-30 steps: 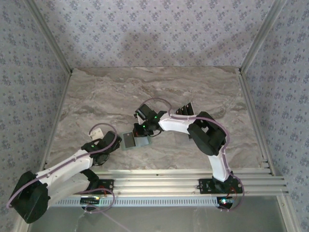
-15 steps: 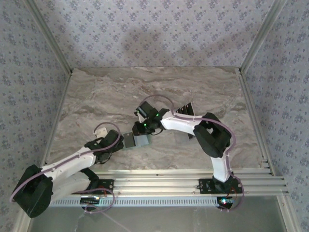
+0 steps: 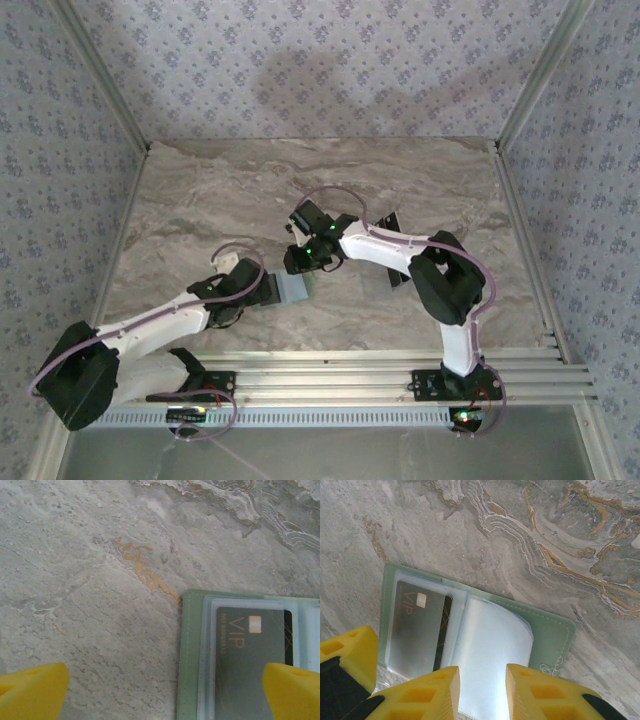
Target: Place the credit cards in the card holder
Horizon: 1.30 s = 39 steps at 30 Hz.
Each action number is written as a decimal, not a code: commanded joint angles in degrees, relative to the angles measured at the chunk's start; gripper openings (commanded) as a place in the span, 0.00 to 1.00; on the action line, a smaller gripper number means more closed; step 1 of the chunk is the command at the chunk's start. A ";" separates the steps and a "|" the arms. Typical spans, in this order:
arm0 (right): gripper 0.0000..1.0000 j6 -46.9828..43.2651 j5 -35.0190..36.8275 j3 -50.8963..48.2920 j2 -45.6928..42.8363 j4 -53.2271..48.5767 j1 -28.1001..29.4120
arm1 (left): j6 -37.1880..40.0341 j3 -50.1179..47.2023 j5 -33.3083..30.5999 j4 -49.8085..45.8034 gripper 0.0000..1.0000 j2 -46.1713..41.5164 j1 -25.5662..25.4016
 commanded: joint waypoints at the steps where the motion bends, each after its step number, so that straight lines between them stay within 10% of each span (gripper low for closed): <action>1: 0.32 -1.50 0.37 1.75 1.23 -2.39 0.31 | 0.37 1.69 -0.79 -0.14 0.99 0.78 -0.88; 39: 0.42 6.61 -8.81 -3.41 7.53 7.76 -0.59 | 4.77 -2.97 1.37 13.04 0.99 2.30 -8.16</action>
